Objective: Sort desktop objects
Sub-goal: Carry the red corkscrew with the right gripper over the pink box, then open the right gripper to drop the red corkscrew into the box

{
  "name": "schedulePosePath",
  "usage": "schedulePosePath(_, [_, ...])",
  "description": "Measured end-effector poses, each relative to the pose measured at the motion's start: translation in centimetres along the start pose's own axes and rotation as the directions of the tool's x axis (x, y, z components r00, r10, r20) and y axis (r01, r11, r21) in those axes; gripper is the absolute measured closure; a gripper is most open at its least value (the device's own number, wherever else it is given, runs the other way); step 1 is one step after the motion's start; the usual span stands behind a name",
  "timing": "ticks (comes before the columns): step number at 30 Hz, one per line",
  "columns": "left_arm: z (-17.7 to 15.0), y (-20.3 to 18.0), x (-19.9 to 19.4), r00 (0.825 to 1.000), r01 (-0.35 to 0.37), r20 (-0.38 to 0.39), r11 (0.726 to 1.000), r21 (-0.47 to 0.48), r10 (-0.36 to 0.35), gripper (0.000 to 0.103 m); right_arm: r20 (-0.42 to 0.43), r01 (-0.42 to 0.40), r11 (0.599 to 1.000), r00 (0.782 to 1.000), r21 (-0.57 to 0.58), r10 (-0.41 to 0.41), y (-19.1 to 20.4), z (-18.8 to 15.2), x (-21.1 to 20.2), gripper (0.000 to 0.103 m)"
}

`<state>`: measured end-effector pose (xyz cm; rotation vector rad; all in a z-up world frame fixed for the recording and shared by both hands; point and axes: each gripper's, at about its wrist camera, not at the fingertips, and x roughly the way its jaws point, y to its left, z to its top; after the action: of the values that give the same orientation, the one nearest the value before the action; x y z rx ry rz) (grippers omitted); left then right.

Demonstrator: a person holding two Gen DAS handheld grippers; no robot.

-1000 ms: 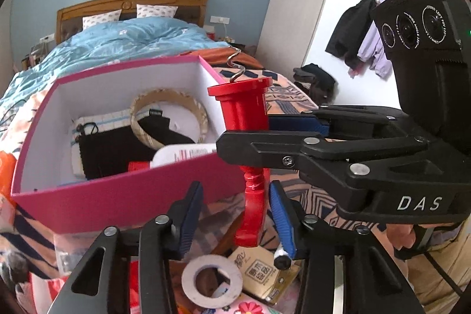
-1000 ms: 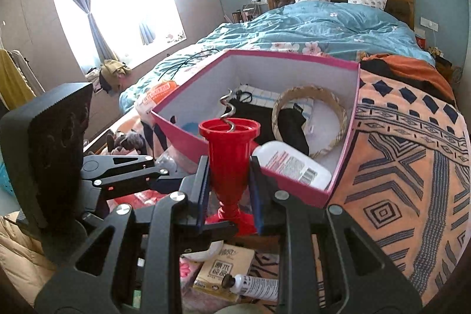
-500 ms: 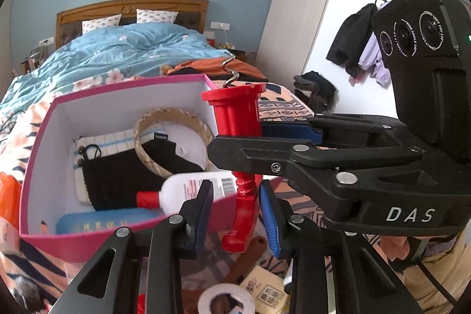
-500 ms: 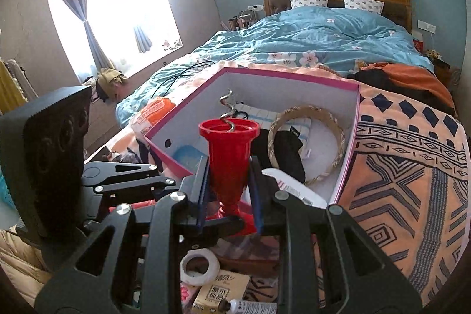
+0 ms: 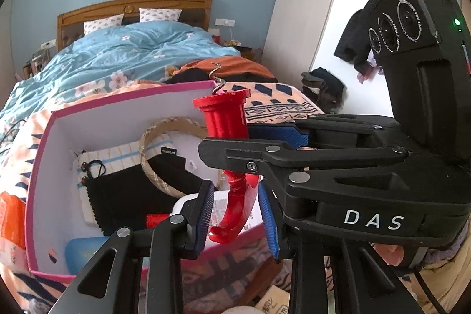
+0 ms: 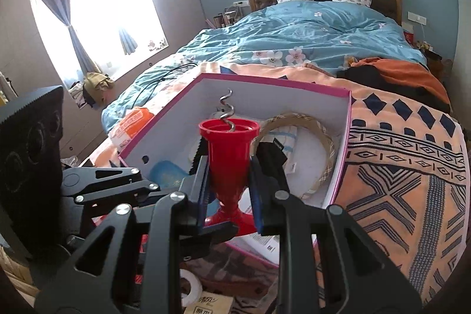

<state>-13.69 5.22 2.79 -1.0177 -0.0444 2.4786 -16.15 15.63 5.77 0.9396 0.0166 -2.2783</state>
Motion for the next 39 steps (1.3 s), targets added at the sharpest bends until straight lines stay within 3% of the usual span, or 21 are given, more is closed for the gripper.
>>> schedulePosePath(21, [2.1, 2.3, 4.3, 0.998, -0.008, -0.061, 0.999, -0.038, 0.006, 0.077, -0.094, 0.084, 0.996, 0.992, 0.037, -0.080, -2.5, 1.7, 5.1, 0.076])
schedulePosePath(39, [2.4, 3.7, 7.1, 0.992, -0.044, -0.121, 0.996, -0.081, 0.034, 0.077, -0.189, 0.179, 0.983, 0.968, 0.050, -0.167, -4.3, 2.5, 8.7, 0.073])
